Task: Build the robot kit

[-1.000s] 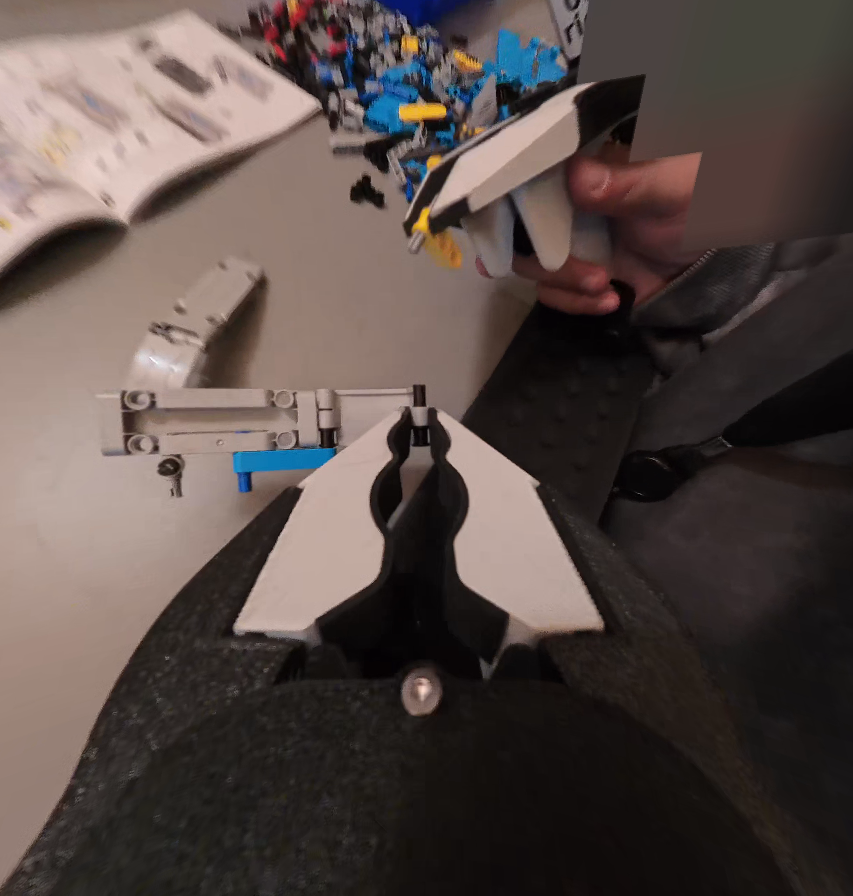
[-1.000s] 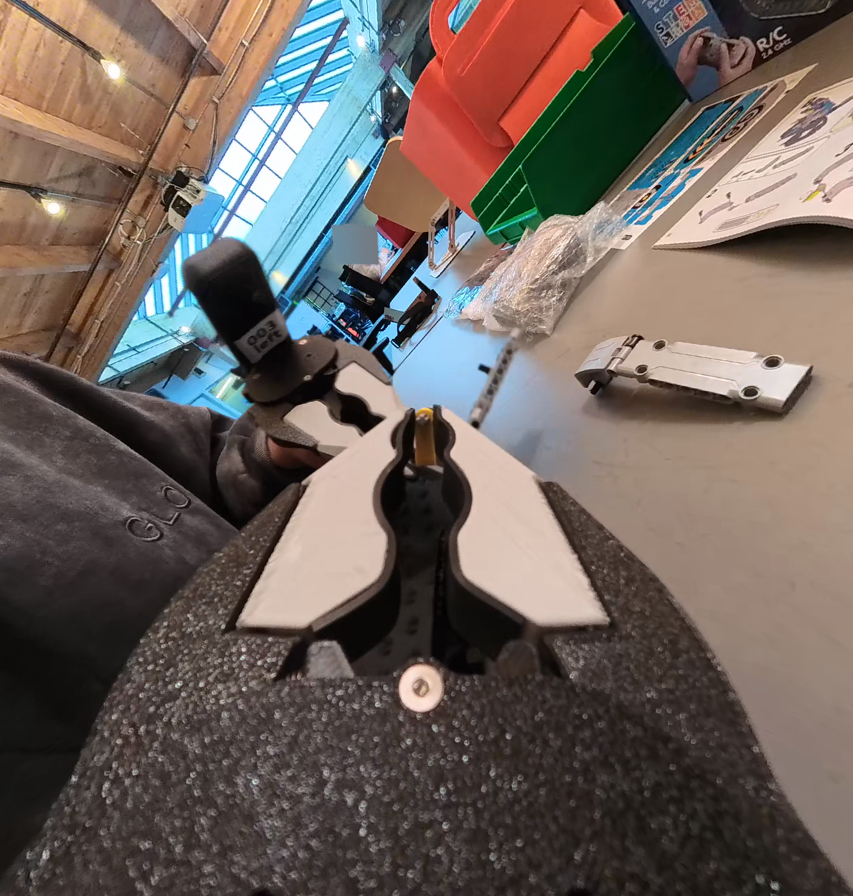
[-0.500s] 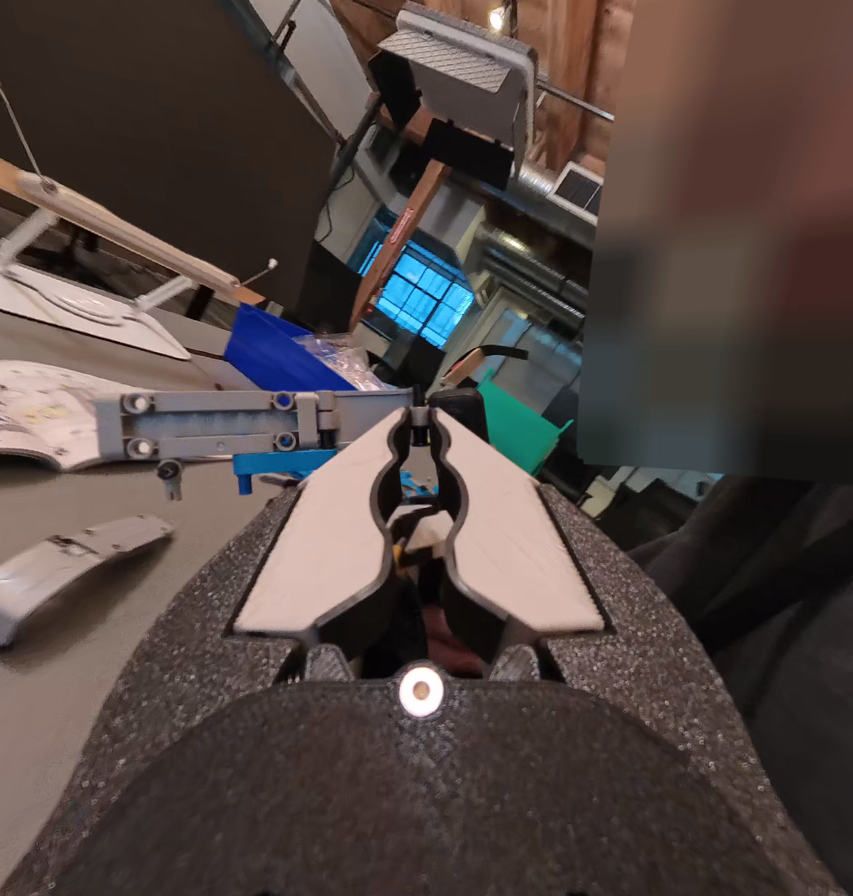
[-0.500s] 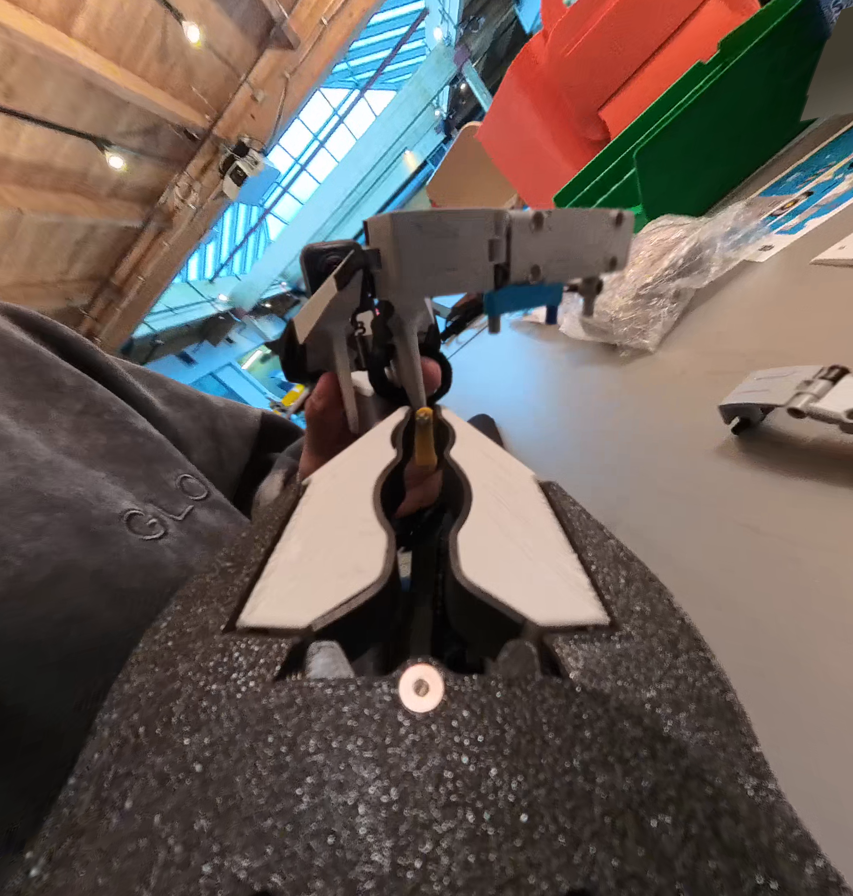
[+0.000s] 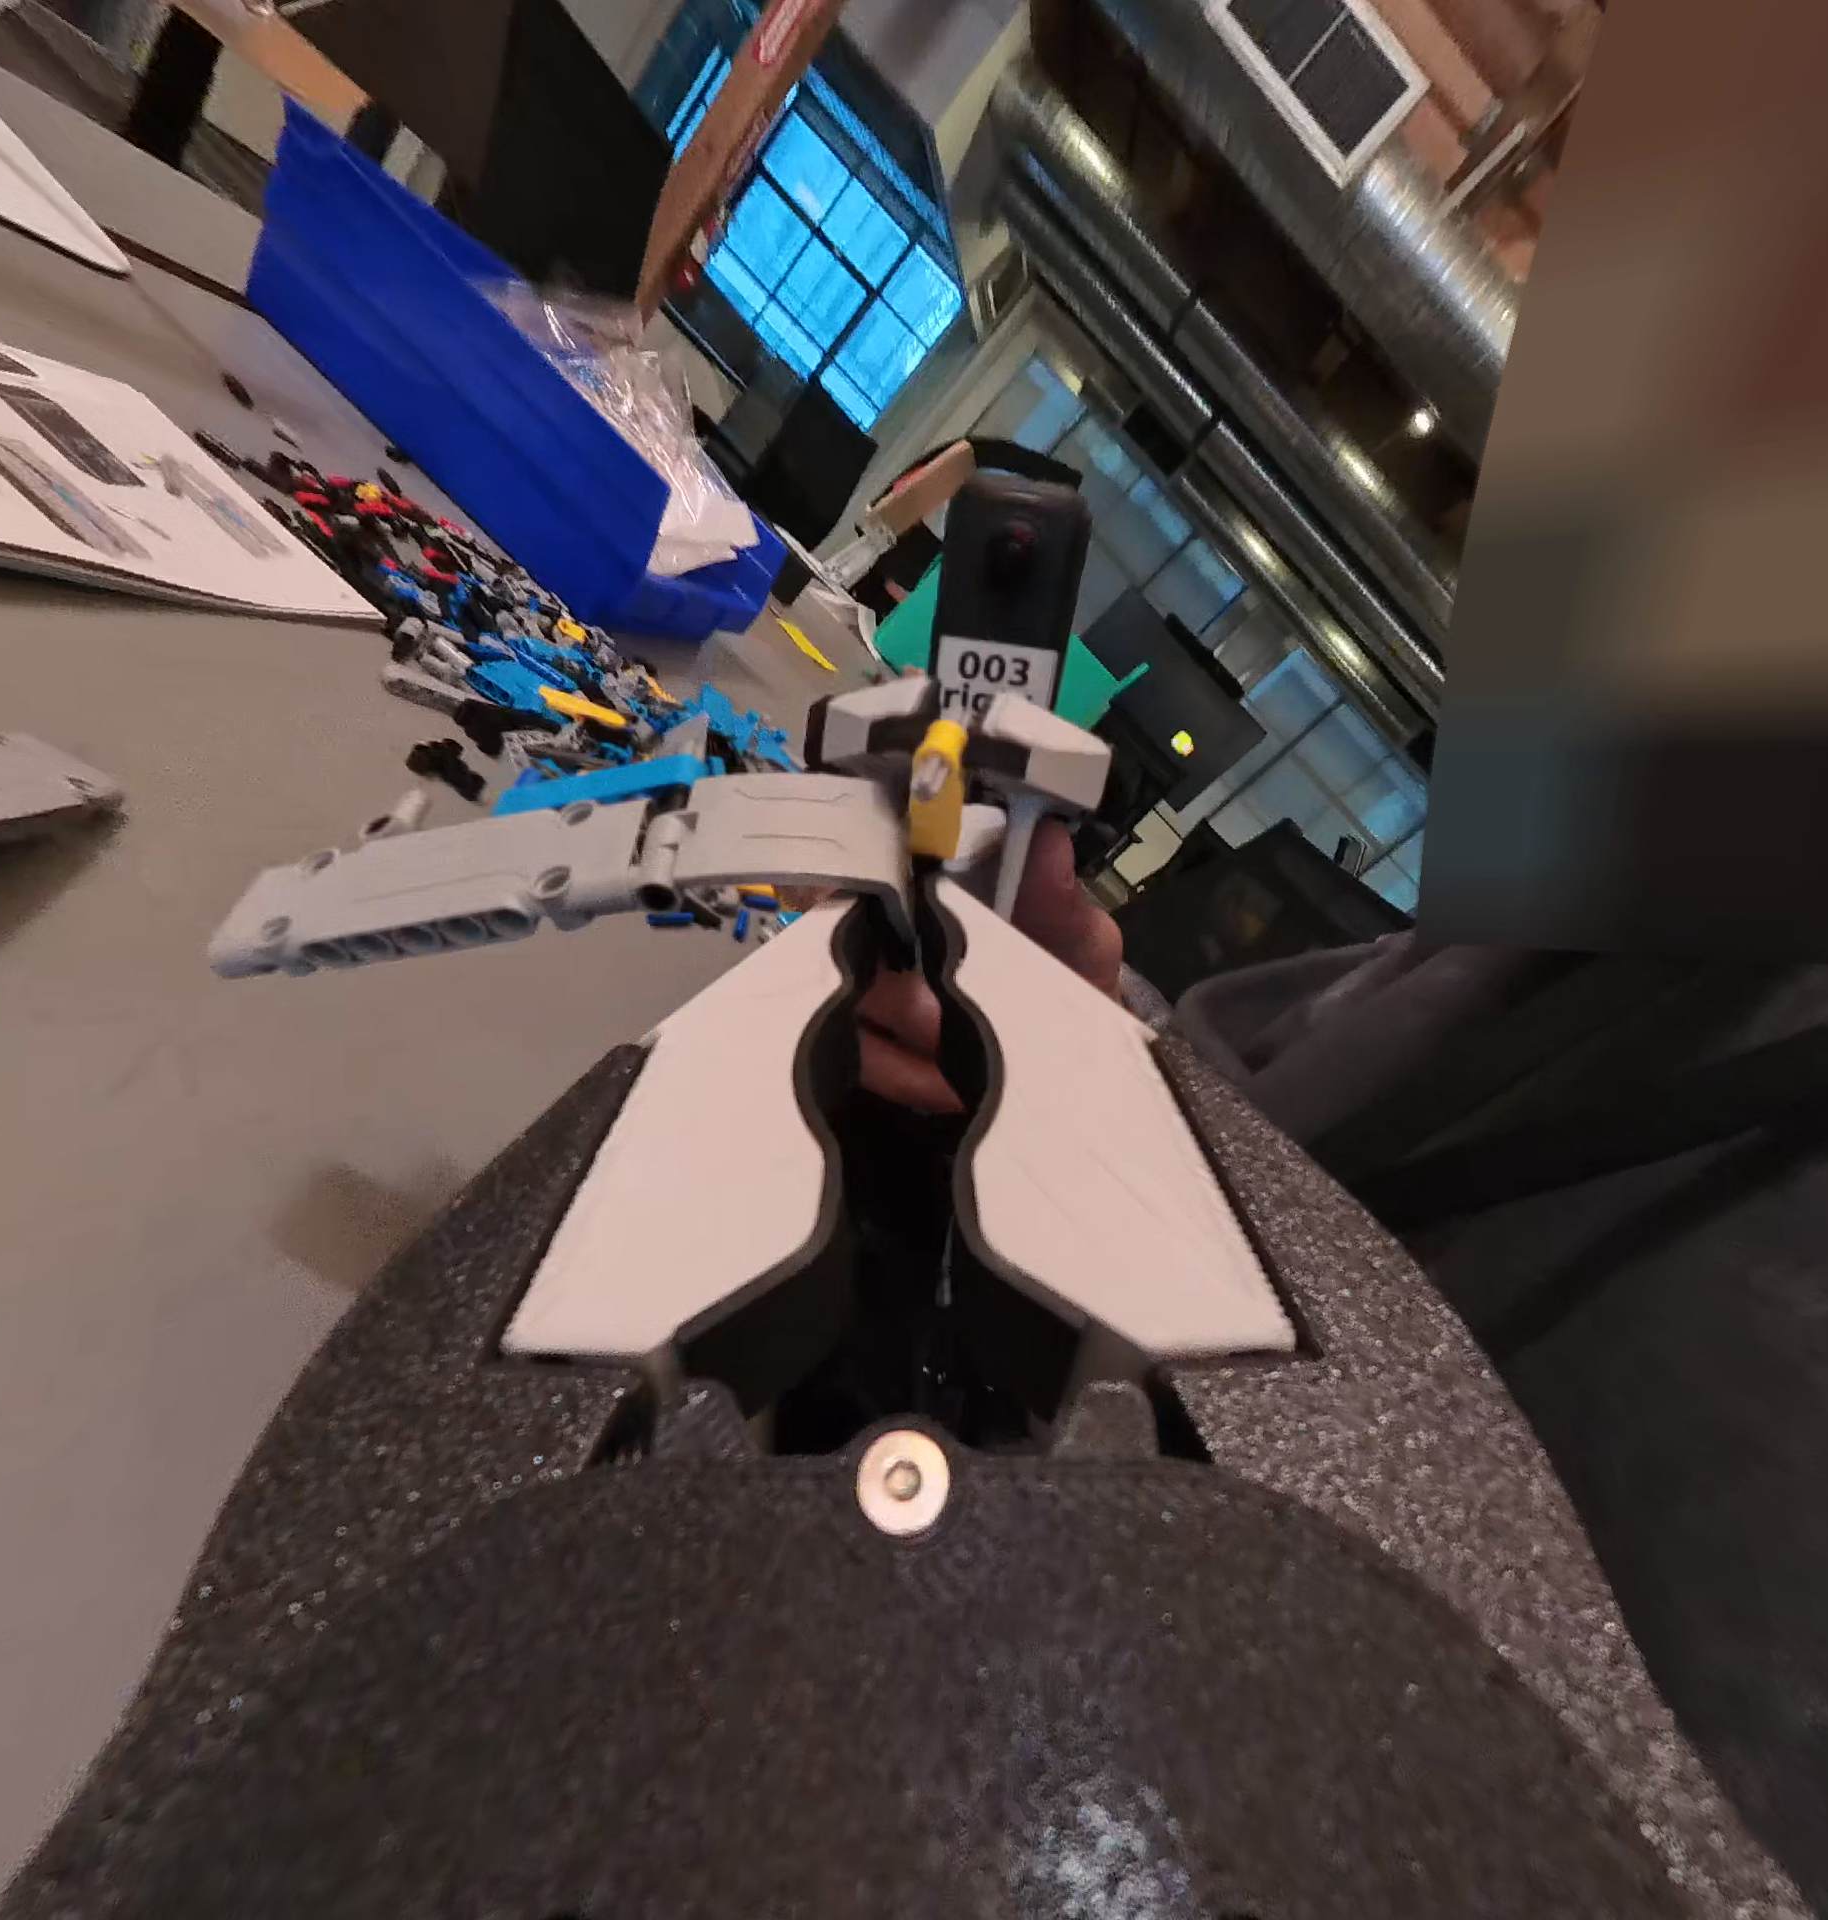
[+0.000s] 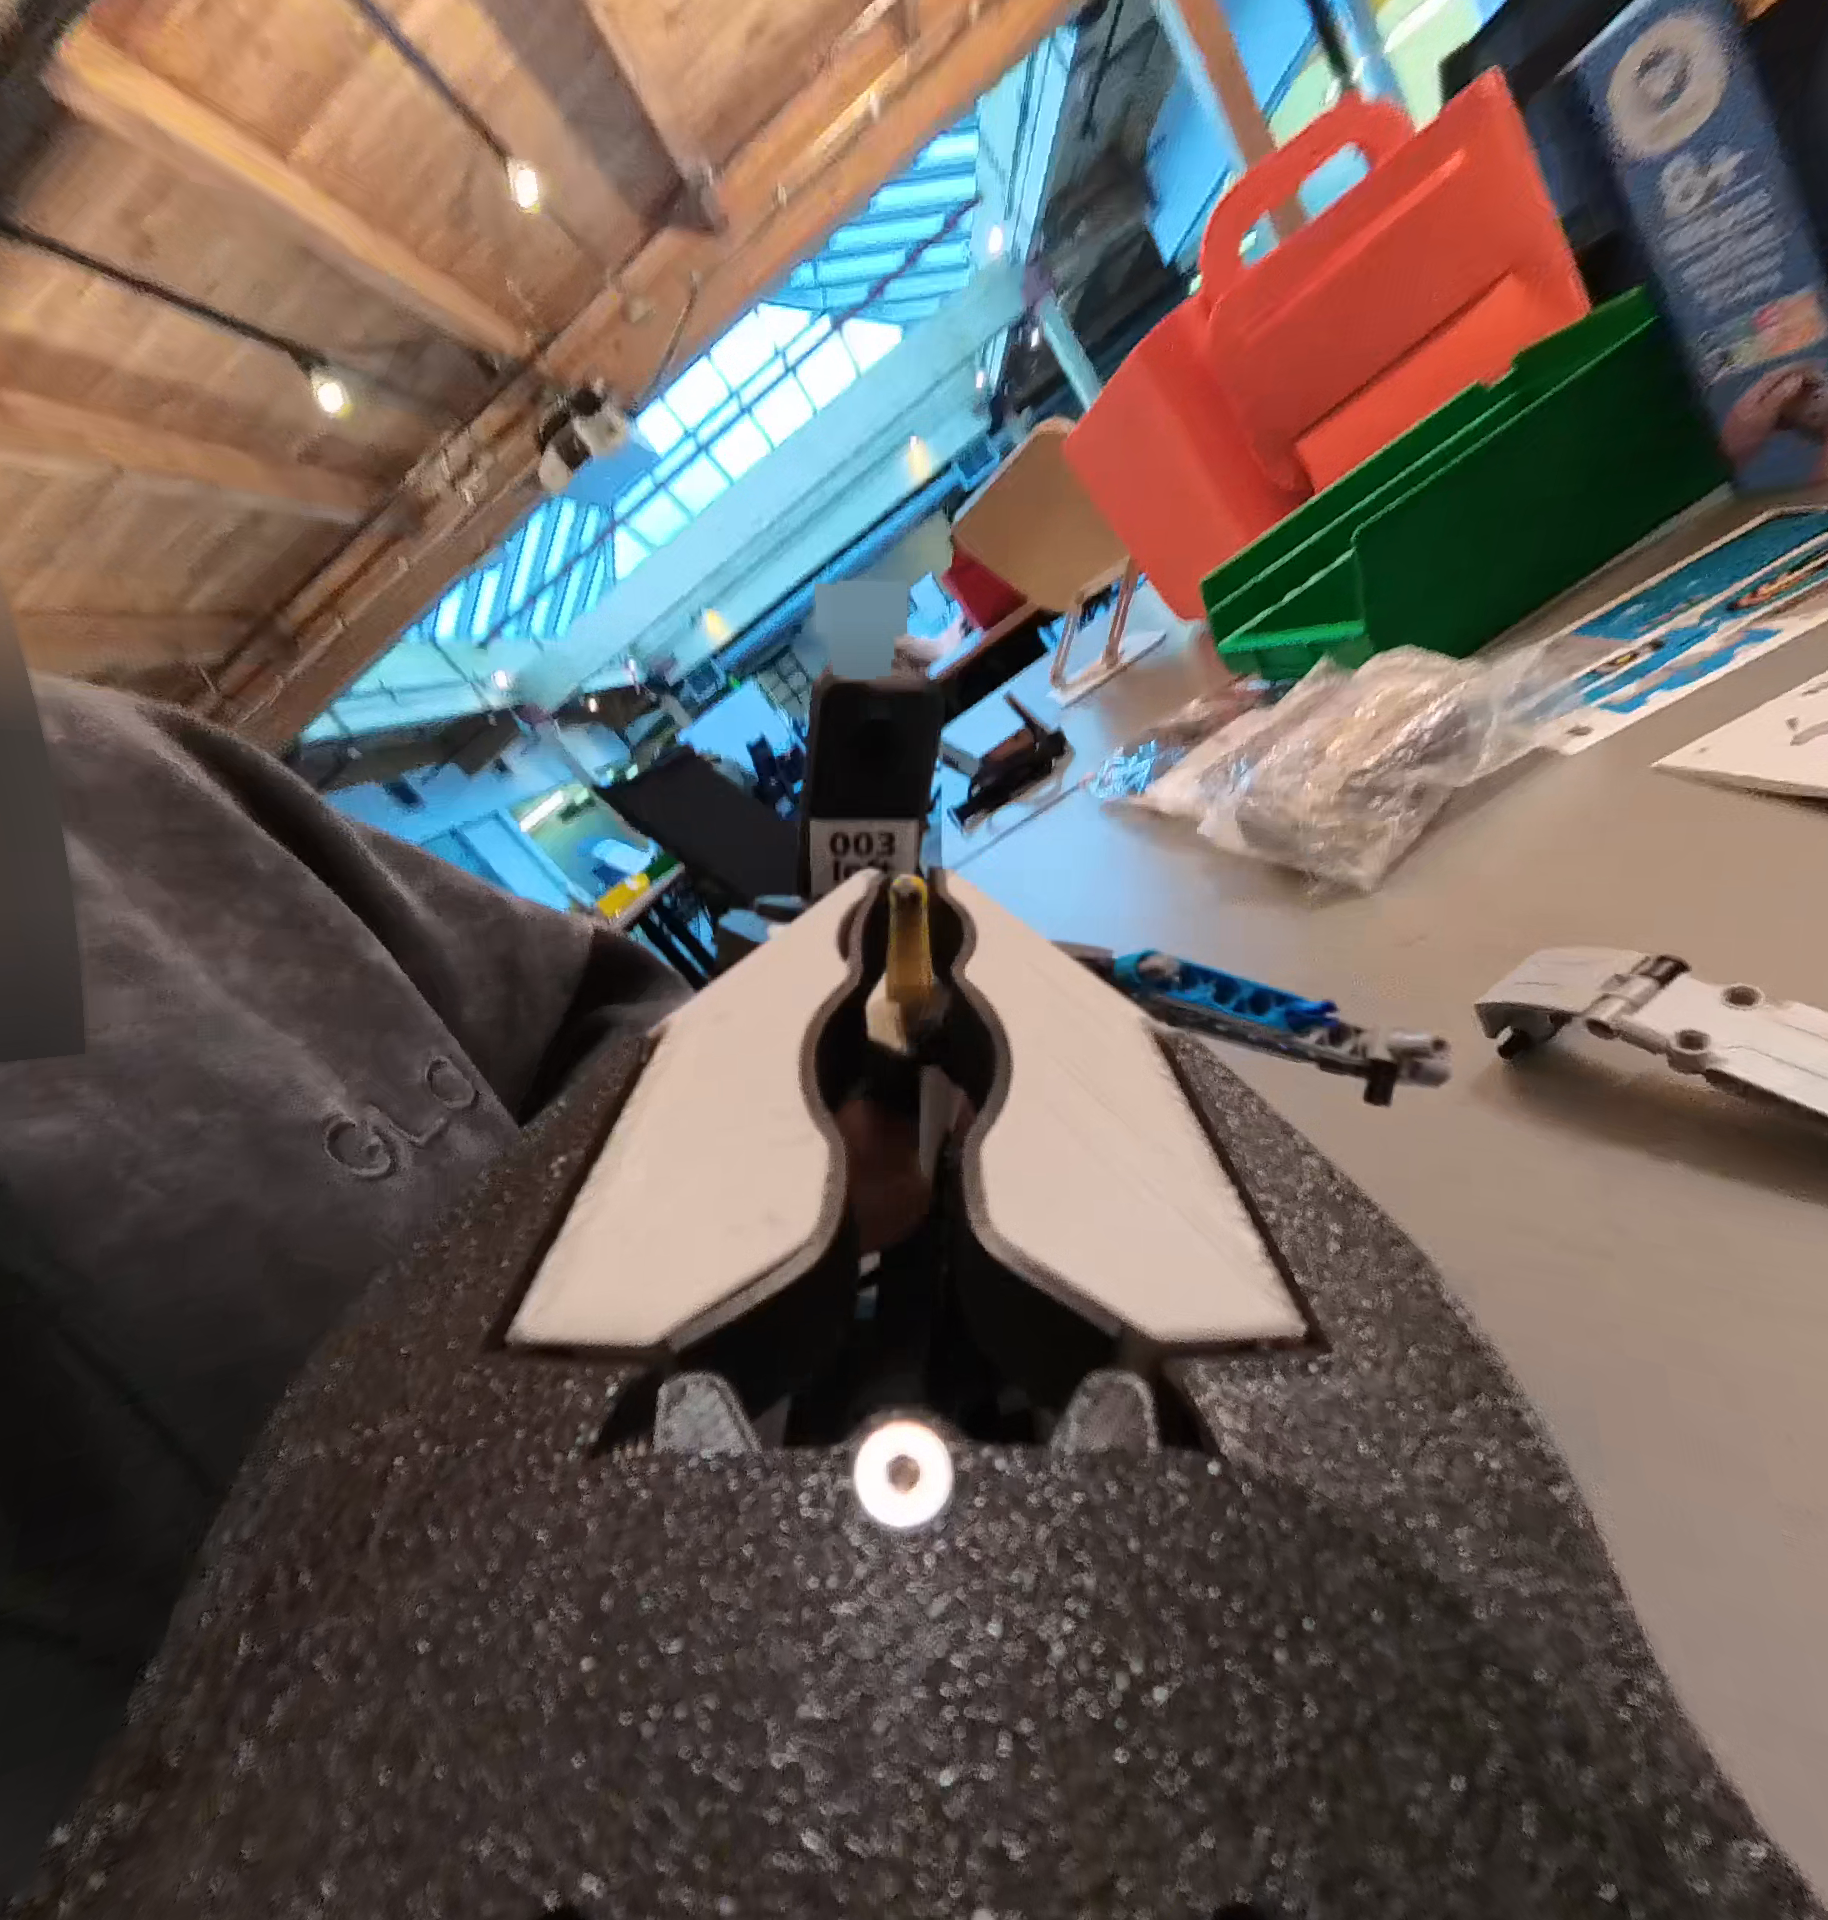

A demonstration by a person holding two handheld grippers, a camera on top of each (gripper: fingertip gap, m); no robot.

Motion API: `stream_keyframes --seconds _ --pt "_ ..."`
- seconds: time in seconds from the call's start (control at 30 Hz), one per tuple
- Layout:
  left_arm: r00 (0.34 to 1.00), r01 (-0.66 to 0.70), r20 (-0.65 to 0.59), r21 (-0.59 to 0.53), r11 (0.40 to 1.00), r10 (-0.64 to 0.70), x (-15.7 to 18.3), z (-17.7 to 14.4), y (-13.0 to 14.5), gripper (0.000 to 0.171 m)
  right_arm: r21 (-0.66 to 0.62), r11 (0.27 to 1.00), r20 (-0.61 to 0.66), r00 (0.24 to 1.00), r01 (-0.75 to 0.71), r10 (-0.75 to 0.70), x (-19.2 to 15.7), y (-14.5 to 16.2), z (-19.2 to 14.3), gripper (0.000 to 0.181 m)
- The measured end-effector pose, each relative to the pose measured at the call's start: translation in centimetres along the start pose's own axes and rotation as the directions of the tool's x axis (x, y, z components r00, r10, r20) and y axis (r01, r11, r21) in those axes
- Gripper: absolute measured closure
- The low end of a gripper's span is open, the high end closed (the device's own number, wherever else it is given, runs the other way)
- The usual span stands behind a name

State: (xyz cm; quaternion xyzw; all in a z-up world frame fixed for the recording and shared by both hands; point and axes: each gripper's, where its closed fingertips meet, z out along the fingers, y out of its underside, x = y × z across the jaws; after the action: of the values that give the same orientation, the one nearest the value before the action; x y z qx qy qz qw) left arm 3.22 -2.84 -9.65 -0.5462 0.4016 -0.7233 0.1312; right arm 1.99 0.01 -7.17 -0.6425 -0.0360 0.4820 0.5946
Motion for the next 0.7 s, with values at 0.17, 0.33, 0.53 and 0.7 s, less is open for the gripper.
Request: stream_keyframes --seconds 0.17,0.33,0.53,0.7 --pt "0.994 -0.009 -0.11 0.041 0.999 0.014 1.0 -0.8 -0.8 0.165 -0.003 1.0 0.017 1.0 -0.002 0.002 0.4 -1.1 -1.9 0.175" --pt "0.985 -0.1 -0.141 0.032 0.995 0.103 1.3 -1.6 -1.2 0.165 -0.137 0.991 0.071 0.997 -0.013 0.023 -0.1 1.1 -1.3 0.176" --pt "0.98 -0.17 -0.109 -0.027 0.985 0.166 0.8 -1.6 -0.6 0.166 -0.124 0.992 0.082 0.997 0.002 0.008 -0.2 1.1 -1.0 0.176" --pt "0.983 -0.145 -0.118 -0.02 0.989 0.142 0.5 -1.6 -0.7 0.165 -0.129 0.991 0.087 0.996 -0.015 0.027 -0.1 1.2 -1.0 0.176"
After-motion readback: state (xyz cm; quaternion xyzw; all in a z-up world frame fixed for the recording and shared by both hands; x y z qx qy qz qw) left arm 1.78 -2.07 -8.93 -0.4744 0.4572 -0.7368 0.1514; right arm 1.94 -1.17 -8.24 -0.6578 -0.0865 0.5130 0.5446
